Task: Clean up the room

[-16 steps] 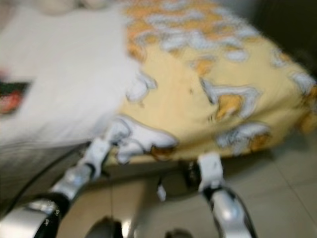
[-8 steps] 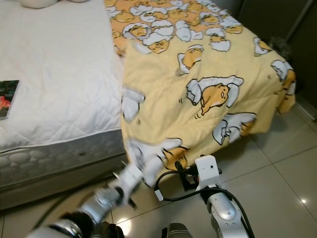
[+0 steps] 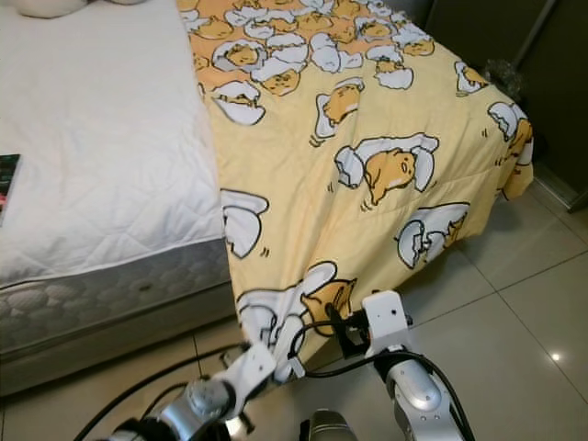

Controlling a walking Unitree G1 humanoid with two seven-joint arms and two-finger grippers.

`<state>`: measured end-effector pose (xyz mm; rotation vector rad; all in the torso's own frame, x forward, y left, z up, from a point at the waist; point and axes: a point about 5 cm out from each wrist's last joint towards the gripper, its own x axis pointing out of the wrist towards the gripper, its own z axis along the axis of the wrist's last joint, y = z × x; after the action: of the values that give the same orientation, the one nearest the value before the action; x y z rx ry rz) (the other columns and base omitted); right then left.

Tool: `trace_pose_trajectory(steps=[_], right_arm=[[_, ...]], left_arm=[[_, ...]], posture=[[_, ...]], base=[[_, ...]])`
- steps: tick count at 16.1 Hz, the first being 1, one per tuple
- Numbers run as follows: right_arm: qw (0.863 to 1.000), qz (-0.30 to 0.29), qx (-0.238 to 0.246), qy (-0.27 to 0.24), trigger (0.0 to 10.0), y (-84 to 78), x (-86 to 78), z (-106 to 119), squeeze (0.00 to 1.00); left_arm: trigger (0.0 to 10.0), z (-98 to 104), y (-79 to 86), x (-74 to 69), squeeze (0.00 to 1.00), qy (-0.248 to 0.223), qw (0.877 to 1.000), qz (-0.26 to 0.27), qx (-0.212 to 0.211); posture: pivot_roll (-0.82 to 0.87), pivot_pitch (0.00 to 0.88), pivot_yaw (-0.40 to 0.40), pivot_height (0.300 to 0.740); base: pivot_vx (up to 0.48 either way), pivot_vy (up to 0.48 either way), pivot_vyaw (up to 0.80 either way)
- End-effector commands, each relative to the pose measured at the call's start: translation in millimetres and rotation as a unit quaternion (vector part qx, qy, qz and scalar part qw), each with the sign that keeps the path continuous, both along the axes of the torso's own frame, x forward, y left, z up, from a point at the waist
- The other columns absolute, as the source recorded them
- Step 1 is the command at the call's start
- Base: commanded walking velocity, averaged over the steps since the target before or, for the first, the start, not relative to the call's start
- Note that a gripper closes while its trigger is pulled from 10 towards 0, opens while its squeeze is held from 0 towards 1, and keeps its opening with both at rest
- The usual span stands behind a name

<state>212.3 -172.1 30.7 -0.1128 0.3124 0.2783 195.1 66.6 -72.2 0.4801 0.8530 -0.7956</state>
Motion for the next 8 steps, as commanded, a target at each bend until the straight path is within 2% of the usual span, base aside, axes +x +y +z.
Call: trace_pose_trajectory(steps=[1, 2, 3, 5, 8], right_arm=[[1.000, 0.008, -0.007, 0.008, 10.0, -0.4, -0.7, -1.0, 0.00], [1.000, 0.010, -0.008, 0.009, 10.0, 0.2, -0.8, -1.5, 0.00], [1.000, 0.011, -0.007, 0.010, 10.0, 1.3, -0.9, -1.4, 0.00], [1.000, 0.012, -0.007, 0.010, 10.0, 2.2, -1.1, -1.6, 0.00], [1.000, 0.012, -0.006, 0.012, 10.0, 2.3, -0.4, -2.7, 0.00]], left_arm=[[10.0, -12.1, 2.9, -22.5, 0.00, 0.062, 0.998, -0.002, 0.009], [10.0, -12.1, -3.5, -25.9, 0.39, 0.078, 0.997, 0.002, -0.010], [10.0, -9.0, -13.2, -24.4, 1.00, 0.082, 0.996, 0.011, -0.036], [10.0, -6.7, -16.3, -20.7, 1.00, 0.072, 0.997, 0.007, -0.033], [10.0, -4.8, -8.5, -12.2, 1.00, 0.055, 0.998, 0.003, -0.011]], posture=[[-0.30, 0.101, 0.001, 0.714], [-0.30, 0.102, 0.000, 0.714], [-0.30, 0.103, 0.000, 0.714], [-0.30, 0.103, 0.001, 0.714], [-0.30, 0.098, 0.006, 0.714]], base=[[0.000, 0.000, 0.00], [0.000, 0.000, 0.00], [0.000, 0.000, 0.00], [0.000, 0.000, 0.00], [0.000, 0.000, 0.00]])
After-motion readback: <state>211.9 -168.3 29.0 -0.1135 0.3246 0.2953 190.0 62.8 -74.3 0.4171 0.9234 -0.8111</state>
